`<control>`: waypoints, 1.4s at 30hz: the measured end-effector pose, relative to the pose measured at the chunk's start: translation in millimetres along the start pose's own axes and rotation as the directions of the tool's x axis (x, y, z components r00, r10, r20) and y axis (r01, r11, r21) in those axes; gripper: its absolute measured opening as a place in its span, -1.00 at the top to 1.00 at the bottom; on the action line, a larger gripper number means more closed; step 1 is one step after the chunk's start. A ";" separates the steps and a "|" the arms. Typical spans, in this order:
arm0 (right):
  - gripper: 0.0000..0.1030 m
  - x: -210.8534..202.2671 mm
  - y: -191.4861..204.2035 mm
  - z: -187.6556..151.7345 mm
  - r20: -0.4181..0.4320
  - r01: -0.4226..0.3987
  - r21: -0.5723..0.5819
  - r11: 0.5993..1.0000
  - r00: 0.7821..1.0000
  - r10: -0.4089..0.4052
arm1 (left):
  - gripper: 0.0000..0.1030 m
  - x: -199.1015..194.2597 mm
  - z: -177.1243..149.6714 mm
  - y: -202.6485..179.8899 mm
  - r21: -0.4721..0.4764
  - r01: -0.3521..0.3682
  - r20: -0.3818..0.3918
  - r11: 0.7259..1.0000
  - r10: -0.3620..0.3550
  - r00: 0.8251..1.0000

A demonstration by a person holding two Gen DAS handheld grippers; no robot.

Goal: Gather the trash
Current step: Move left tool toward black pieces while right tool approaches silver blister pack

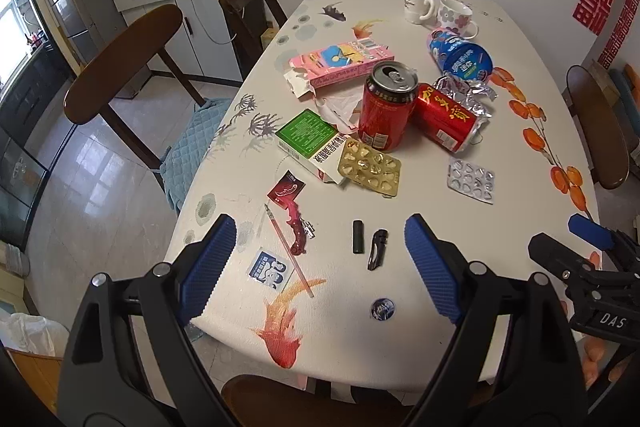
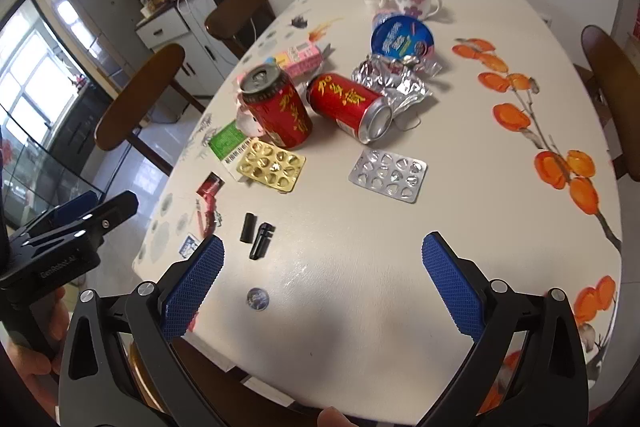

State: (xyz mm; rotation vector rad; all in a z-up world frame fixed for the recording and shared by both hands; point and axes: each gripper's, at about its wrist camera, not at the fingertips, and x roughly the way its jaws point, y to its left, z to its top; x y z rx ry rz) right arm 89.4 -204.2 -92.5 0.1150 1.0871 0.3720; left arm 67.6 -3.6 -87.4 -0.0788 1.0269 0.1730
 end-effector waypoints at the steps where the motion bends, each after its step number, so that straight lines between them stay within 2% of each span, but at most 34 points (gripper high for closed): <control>1: -0.90 5.0 -1.5 2.0 -0.004 0.002 0.000 1.000 1.000 -0.002 | -0.62 5.3 1.5 1.0 -0.001 -0.002 -0.005 1.000 0.002 1.000; 10: -0.90 63.4 -13.4 22.3 -0.056 0.046 -0.013 0.999 0.997 -0.047 | -0.62 47.4 13.4 13.0 -0.014 0.007 -0.028 1.000 -0.007 1.000; 16: -0.90 84.5 -3.9 30.4 -0.059 0.058 0.003 0.998 0.997 -0.058 | -0.62 76.6 22.8 19.7 0.019 0.040 -0.049 0.999 -0.039 0.998; 21: -0.89 100.7 3.0 31.6 -0.054 0.096 0.015 0.995 0.994 -0.095 | -0.62 94.2 27.8 23.7 0.040 0.094 -0.072 0.995 -0.091 0.993; 24: -0.89 107.0 -0.7 31.3 -0.056 0.147 0.012 0.989 0.988 -0.146 | -0.62 102.8 27.0 17.6 0.077 0.097 -0.076 0.992 -0.092 0.993; 31: -0.89 119.3 -19.7 28.7 -0.082 0.187 0.002 0.982 0.979 -0.186 | -0.62 129.1 29.1 3.1 0.074 0.146 -0.112 0.986 -0.137 0.984; 40: -0.89 139.5 -41.7 32.6 -0.119 0.179 -0.015 0.984 0.976 -0.180 | -0.62 153.4 34.7 -10.1 0.057 0.138 -0.137 0.989 -0.129 0.982; 42: -0.89 142.5 -43.9 32.9 -0.124 0.178 -0.015 0.984 0.976 -0.179 | -0.56 157.0 36.5 -12.8 0.051 0.138 -0.143 0.989 -0.129 0.981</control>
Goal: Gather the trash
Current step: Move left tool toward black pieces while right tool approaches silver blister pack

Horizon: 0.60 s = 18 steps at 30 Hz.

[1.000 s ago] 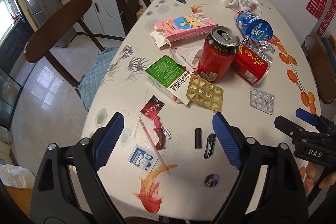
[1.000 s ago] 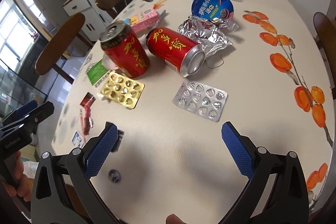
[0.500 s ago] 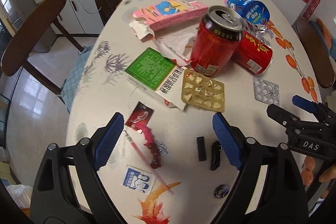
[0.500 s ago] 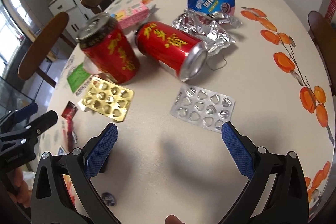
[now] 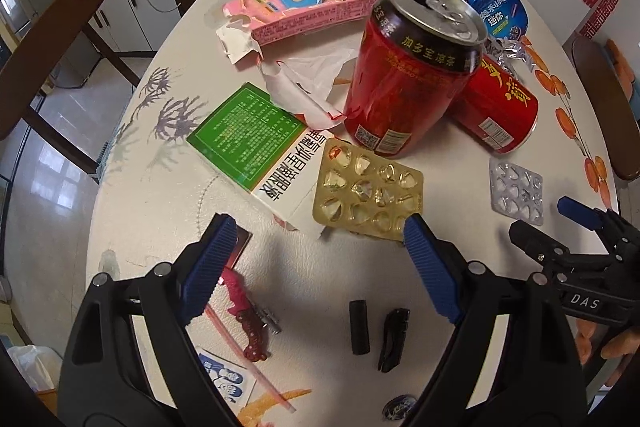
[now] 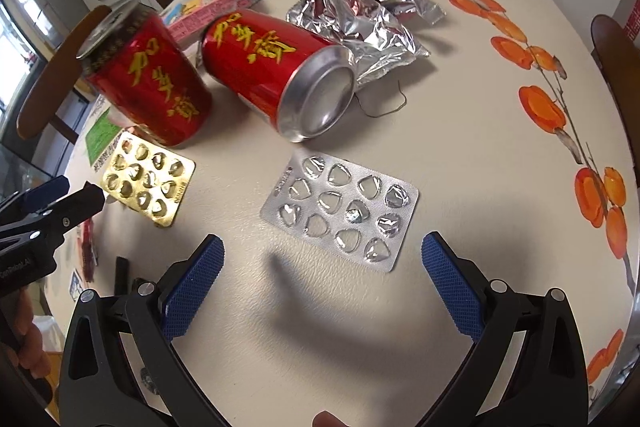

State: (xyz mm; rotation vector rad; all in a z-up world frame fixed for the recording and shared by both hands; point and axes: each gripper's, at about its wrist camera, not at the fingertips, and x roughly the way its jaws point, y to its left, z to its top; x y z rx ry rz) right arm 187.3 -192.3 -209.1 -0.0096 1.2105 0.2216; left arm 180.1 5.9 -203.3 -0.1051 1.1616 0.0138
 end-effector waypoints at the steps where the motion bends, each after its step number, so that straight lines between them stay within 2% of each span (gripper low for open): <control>1: -0.89 2.1 -0.5 0.9 -0.003 -0.002 -0.004 1.000 1.000 0.002 | -0.55 2.7 1.4 -2.2 0.002 -0.001 -0.004 1.000 0.001 1.000; 5: -0.88 7.7 0.6 2.5 -0.012 -0.003 -0.014 1.000 1.000 0.003 | -0.48 8.7 2.3 -4.6 -0.007 -0.006 -0.012 1.000 0.006 1.000; 9: -0.70 13.6 1.6 4.3 -0.018 -0.002 -0.018 1.000 1.000 0.002 | -0.44 13.2 2.4 -6.0 -0.017 -0.006 -0.022 1.000 0.005 1.000; 13: -0.69 17.2 1.5 6.2 -0.017 0.004 -0.030 1.000 1.000 -0.005 | -0.40 18.5 1.5 -8.1 -0.010 -0.009 -0.035 1.000 0.009 0.999; 16: -0.69 20.0 -0.6 8.8 -0.012 0.013 -0.034 0.999 1.000 -0.013 | -0.25 23.1 1.2 -9.2 -0.014 -0.007 -0.046 1.000 0.006 0.999; 18: -0.61 20.3 -1.7 10.5 -0.007 0.023 -0.035 0.999 1.000 -0.023 | -0.17 25.4 0.0 -10.1 -0.015 -0.009 -0.051 1.000 0.008 0.999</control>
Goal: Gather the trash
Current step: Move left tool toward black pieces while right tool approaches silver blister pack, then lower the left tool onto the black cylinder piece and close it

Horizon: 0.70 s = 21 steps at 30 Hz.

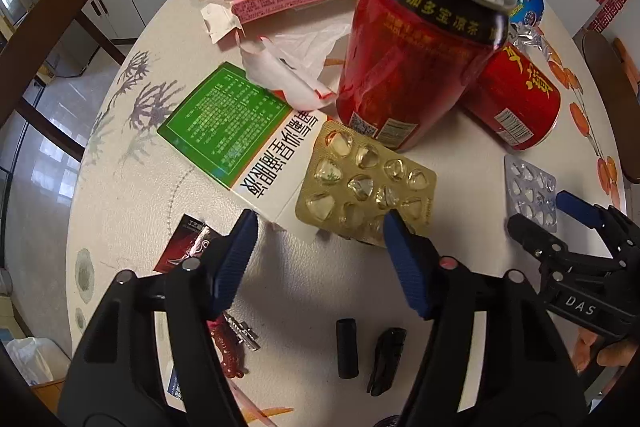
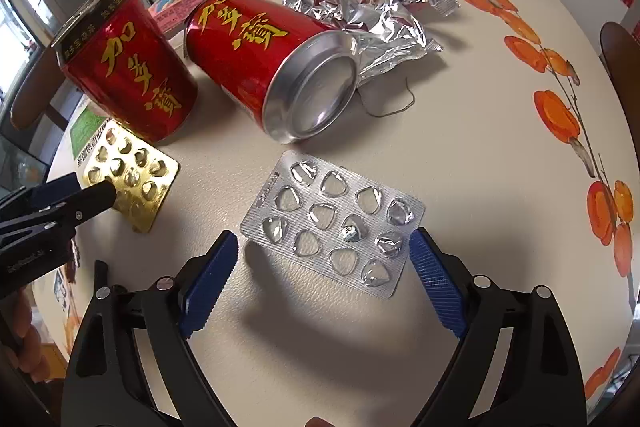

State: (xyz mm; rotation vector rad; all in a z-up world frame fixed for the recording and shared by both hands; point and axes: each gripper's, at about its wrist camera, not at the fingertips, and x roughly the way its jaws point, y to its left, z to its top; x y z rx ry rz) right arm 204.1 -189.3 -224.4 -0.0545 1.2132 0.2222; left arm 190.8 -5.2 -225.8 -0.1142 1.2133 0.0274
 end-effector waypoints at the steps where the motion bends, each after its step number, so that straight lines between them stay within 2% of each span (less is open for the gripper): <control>1: -0.57 0.1 -0.2 0.7 0.002 0.011 -0.006 1.000 1.000 -0.011 | -0.14 0.4 -0.6 -0.7 0.003 -0.003 -0.002 1.000 0.003 1.000; 2: -0.52 0.0 -0.1 1.0 0.004 0.018 -0.010 1.000 1.000 -0.018 | -0.07 0.5 -0.8 -1.4 0.006 -0.007 -0.002 1.000 0.007 1.000; 5: -0.43 0.3 -0.8 2.2 0.009 0.033 -0.019 0.999 0.999 -0.032 | -0.06 -0.4 -2.4 -2.6 0.006 -0.010 -0.002 1.000 0.010 1.000; 13: -0.12 -6.9 -9.3 -4.8 0.022 0.047 -0.019 0.999 0.999 -0.047 | 0.17 -5.0 -1.8 -2.3 -0.008 0.010 -0.003 1.000 -0.010 1.000; 18: 0.13 -9.1 -15.0 -3.3 0.016 0.019 -0.004 1.000 1.000 -0.019 | 0.41 -11.4 -5.6 -6.8 -0.007 0.036 0.001 0.999 -0.036 0.999; 21: 0.20 -10.1 -16.0 -3.0 0.010 0.009 -0.004 1.000 1.000 -0.009 | 0.46 -14.5 -7.7 -6.2 -0.013 0.054 0.000 0.998 -0.054 0.999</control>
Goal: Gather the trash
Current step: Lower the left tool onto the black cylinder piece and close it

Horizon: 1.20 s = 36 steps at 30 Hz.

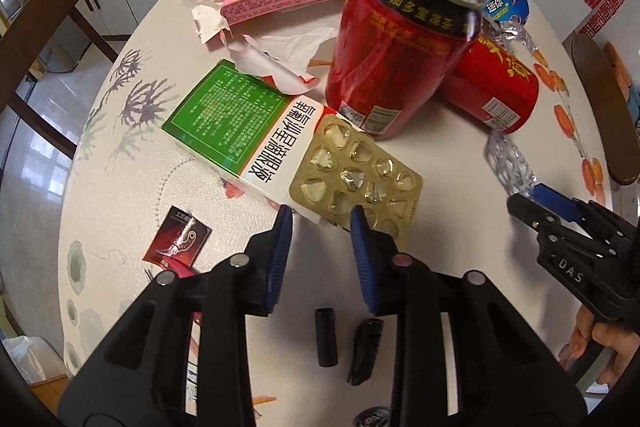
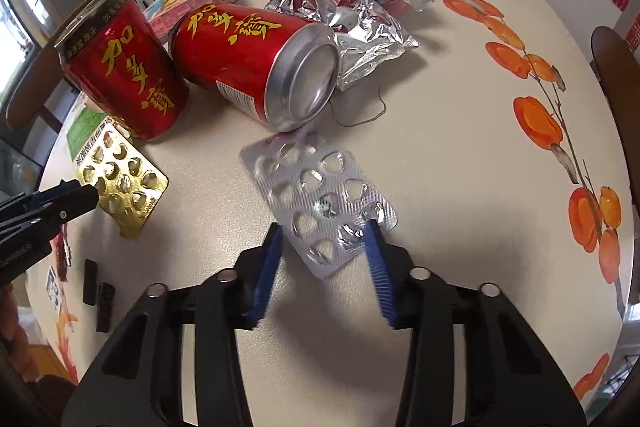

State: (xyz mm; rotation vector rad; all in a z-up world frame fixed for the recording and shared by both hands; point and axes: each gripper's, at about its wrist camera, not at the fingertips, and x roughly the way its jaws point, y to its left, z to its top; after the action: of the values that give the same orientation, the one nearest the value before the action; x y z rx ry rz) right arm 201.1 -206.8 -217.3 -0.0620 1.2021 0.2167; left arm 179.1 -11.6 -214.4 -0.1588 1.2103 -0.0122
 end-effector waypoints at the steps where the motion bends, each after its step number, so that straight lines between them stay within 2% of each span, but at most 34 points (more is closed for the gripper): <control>1: 0.22 -0.8 -0.8 0.4 0.000 -0.007 0.003 1.000 1.000 0.007 | 0.47 -1.8 -0.4 -0.5 -0.002 0.006 0.000 1.000 -0.006 1.000; 6: 0.27 -5.0 -4.3 1.9 -0.004 -0.039 0.015 0.999 0.999 0.039 | 0.65 -7.5 1.4 -0.3 -0.014 0.035 0.007 0.999 -0.035 0.999; 8: 0.28 -8.1 -6.6 2.2 -0.004 -0.048 0.022 0.999 0.999 0.048 | 0.66 -11.2 0.8 -1.3 -0.023 0.054 0.010 0.998 -0.054 0.998; 16: 0.30 -16.9 -12.4 3.2 -0.003 -0.082 0.037 0.996 0.997 0.082 | 0.67 -17.3 3.5 -5.6 -0.026 0.059 0.028 0.998 -0.058 0.998; 26: 0.31 -19.8 -16.0 -2.6 -0.009 -0.120 0.030 0.992 0.993 0.120 | 0.66 -4.6 4.9 -1.1 -0.035 0.018 0.027 0.999 -0.017 0.999; 28: 0.31 -19.9 -15.1 -4.1 -0.011 -0.122 0.028 0.992 0.992 0.123 | 0.62 -4.5 6.4 0.8 -0.040 0.007 0.039 0.999 -0.006 0.999; 30: 0.31 -19.3 -15.3 -4.2 -0.010 -0.129 0.031 0.991 0.992 0.129 | 0.30 -4.9 8.4 1.1 -0.032 -0.005 0.055 0.999 0.006 0.998; 36: 0.31 -17.7 -14.0 -6.5 -0.012 -0.142 0.035 0.989 0.990 0.143 | 0.30 1.4 14.2 0.2 -0.008 0.024 0.052 1.000 -0.023 0.998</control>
State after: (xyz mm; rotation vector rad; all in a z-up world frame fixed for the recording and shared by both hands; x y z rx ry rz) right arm 191.9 -223.9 -204.1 0.0525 1.2250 0.3213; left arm 192.8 -9.9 -210.8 -0.1794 1.1567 -0.0233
